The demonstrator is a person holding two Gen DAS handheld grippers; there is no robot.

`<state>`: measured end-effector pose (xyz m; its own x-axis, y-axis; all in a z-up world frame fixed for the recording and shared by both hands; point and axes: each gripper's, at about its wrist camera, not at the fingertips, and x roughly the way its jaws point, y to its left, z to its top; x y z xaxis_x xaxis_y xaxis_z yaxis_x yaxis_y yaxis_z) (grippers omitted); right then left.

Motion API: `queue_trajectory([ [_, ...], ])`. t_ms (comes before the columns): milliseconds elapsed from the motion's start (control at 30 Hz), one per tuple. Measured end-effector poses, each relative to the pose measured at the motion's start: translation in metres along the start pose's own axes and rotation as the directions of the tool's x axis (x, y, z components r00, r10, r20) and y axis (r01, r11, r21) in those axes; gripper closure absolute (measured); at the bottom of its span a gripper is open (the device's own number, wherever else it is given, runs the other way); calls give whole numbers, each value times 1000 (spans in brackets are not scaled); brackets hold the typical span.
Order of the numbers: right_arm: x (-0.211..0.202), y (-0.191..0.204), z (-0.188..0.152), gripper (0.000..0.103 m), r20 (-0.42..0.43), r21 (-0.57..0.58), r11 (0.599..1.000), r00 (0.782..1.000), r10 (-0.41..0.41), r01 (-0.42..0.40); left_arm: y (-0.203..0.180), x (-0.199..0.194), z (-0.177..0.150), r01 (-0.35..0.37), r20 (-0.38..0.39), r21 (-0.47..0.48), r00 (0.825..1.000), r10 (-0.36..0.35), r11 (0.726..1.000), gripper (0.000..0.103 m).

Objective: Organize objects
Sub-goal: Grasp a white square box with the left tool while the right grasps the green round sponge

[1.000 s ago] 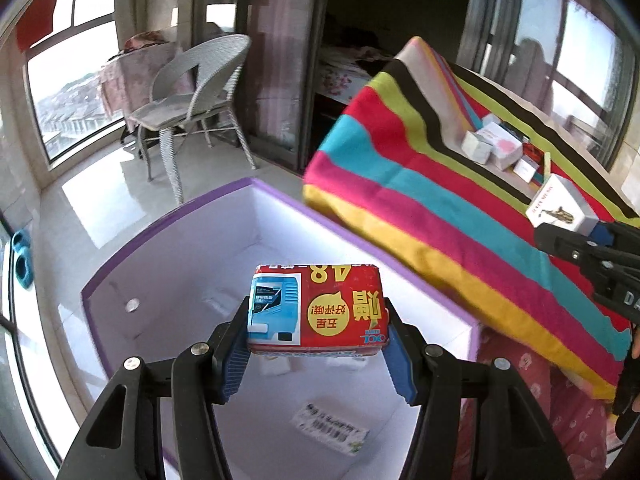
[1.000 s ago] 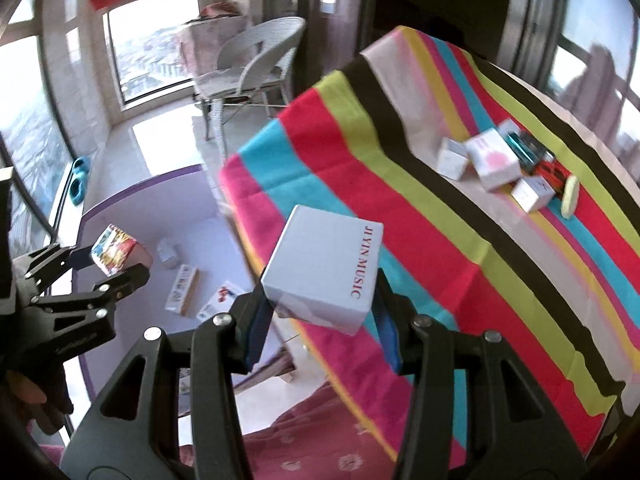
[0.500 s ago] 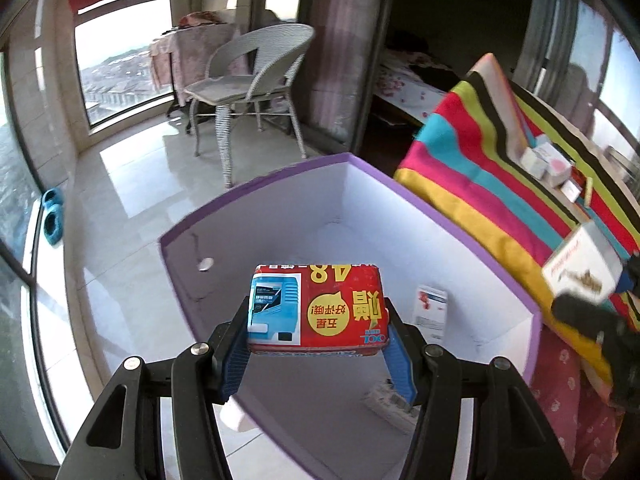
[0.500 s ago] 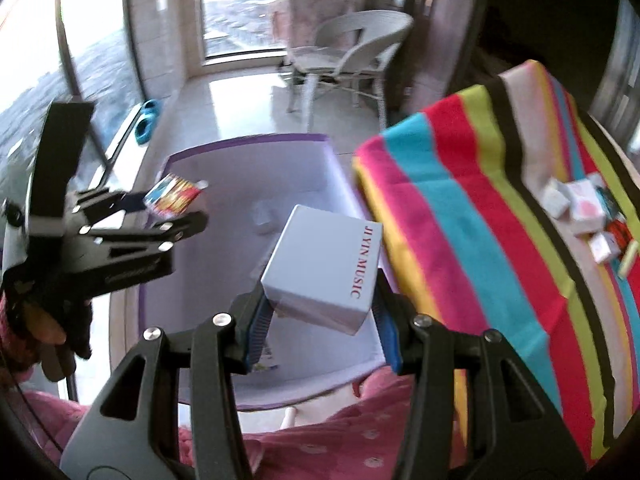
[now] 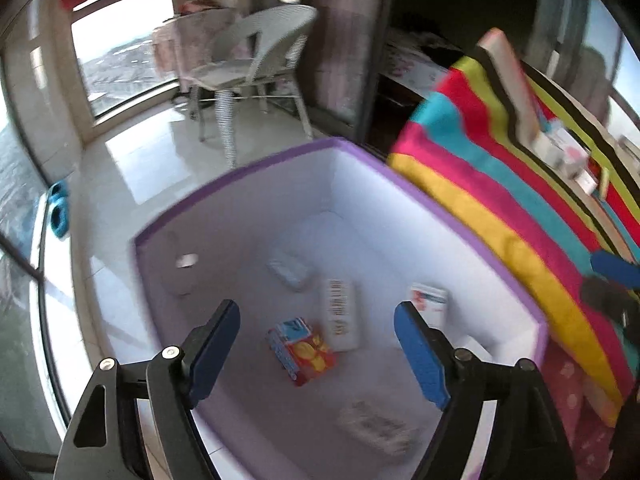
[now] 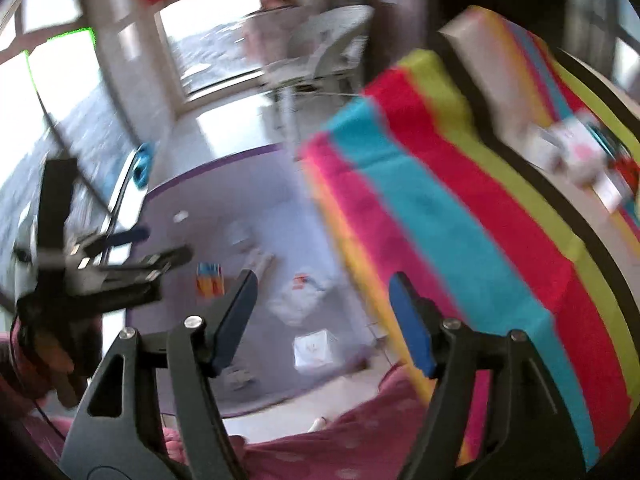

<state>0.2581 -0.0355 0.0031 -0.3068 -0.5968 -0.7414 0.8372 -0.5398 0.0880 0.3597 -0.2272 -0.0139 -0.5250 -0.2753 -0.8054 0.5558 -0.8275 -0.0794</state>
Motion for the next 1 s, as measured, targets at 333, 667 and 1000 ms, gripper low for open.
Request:
queue_trajectory([
  [333,-44,-183,-12,31,-29,340,890,949,-313,304,-167,22,52,260,-76,223,965,-249,939,20],
  [667,-73,-278,-39,31,-78,522,769,919,-387,368,-305,101,152,257,-45,382,965,-260,888,20],
  [1000,-40,-351,-1,31,-126,512,755,906,-404,409,-333,147,182,181,-14,320,982,-186,930,25],
])
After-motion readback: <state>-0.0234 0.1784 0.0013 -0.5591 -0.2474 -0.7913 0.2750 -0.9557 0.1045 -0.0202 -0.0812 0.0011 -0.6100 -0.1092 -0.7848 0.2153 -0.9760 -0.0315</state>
